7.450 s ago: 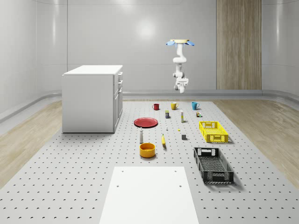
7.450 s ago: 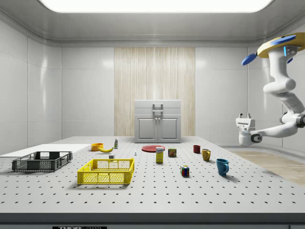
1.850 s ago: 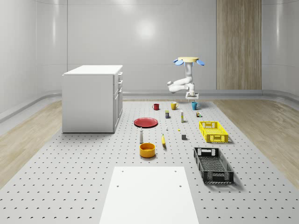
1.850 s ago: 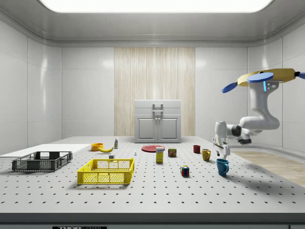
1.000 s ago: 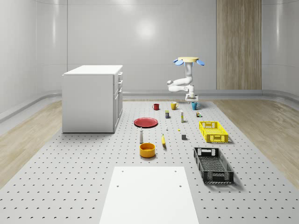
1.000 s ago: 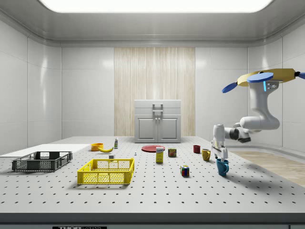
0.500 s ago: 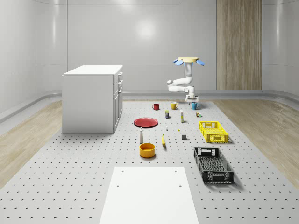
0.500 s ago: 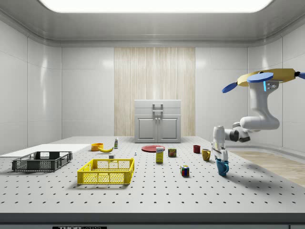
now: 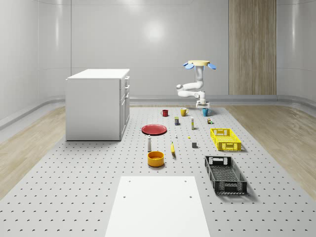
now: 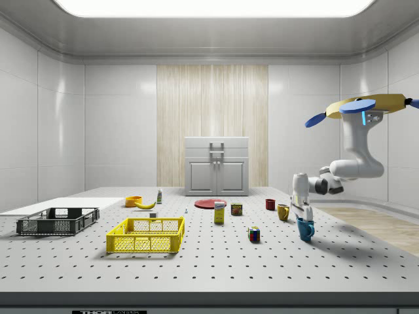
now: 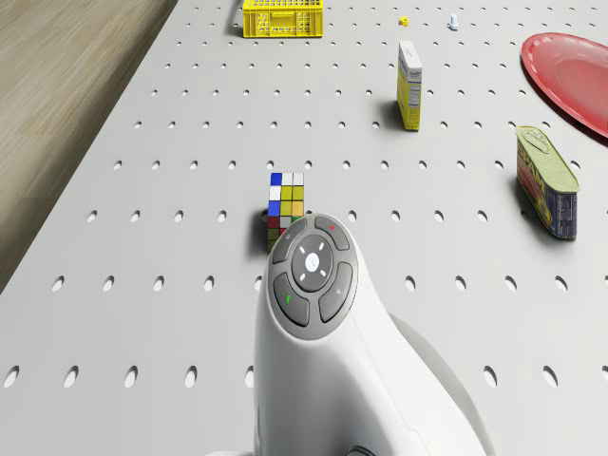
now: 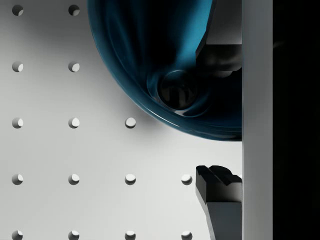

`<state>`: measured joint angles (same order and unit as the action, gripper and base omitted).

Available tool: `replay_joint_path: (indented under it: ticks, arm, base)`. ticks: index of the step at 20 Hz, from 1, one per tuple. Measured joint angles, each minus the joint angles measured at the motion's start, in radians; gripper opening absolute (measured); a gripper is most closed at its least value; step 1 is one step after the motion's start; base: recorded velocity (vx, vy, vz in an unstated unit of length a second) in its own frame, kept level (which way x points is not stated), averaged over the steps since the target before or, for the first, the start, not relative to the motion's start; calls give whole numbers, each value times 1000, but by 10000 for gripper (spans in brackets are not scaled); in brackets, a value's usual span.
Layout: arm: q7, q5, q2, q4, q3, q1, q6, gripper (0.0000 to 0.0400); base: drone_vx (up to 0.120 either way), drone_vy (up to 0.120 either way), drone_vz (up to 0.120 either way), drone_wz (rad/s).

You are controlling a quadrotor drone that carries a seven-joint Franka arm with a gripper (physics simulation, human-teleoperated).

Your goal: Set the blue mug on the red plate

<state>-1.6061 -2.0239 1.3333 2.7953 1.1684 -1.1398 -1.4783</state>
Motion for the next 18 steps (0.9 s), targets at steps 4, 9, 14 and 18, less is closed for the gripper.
replay_joint_path:
  ticks: [4, 9, 14, 18]
  arm:
    - [-2, 4, 8, -1, 1, -3, -7, 141]
    - [-6, 8, 17, -2, 3, -7, -16, 112]
    - [-13, 49, 23, 10, 44, -9, -5, 103]
    - [-20, 82, 29, 18, 77, -13, 3, 101]
  base:
    - [0, 0, 0, 0]
    - [0, 0, 0, 0]
    - [16, -8, 56, 0]
    - [120, -120, 120, 0]
